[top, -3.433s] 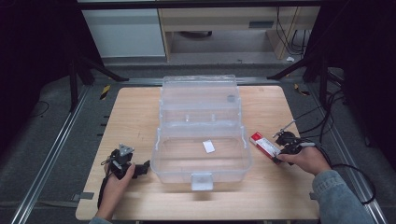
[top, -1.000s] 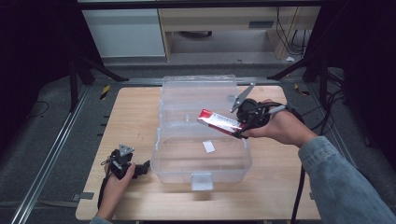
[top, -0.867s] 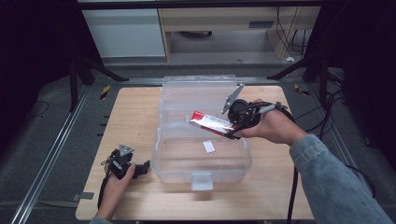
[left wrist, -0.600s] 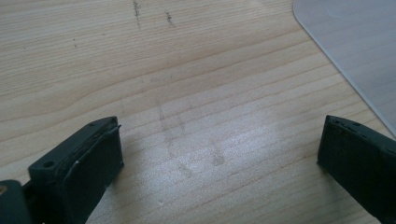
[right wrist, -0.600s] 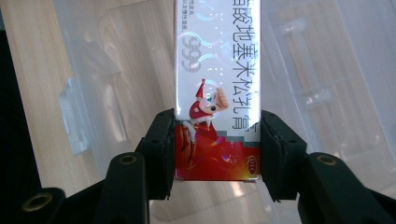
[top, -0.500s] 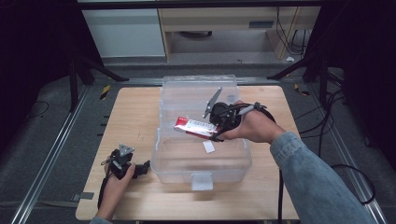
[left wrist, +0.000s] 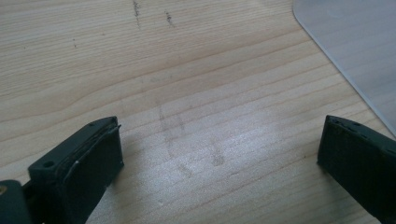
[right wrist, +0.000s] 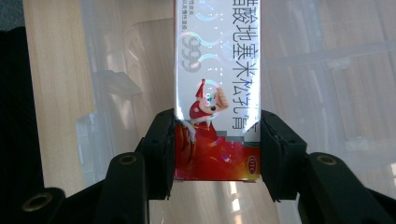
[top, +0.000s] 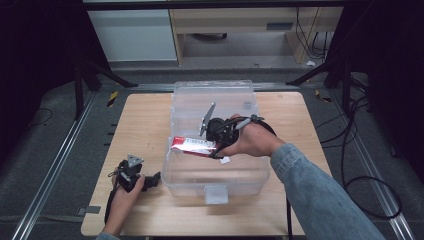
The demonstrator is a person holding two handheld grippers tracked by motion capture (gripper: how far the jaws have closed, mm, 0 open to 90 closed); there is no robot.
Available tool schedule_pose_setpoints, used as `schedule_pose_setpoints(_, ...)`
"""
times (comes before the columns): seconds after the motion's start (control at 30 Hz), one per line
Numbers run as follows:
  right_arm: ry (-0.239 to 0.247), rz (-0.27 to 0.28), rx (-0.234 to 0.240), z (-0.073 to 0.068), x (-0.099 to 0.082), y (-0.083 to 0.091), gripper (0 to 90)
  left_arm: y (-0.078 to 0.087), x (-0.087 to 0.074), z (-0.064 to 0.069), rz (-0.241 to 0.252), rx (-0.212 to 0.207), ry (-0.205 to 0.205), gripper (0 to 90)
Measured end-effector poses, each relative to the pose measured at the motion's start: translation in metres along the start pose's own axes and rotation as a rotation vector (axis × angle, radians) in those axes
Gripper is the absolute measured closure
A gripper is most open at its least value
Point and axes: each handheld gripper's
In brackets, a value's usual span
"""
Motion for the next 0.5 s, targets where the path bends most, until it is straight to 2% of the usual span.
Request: schedule_pose_setpoints(0.5, 0.043, -0.009, 0.05, -0.012, 0.01, -0.023, 52.0, 0.0, 0.0, 0.0, 0.0, 0.0, 0.0, 0.0)
Point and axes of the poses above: each handheld gripper's, and its own axes: y roughly backward along the jaws, x roughly out of its top, z roughly to its right, and after that the axes turned 6 degrees about -x, right-handed
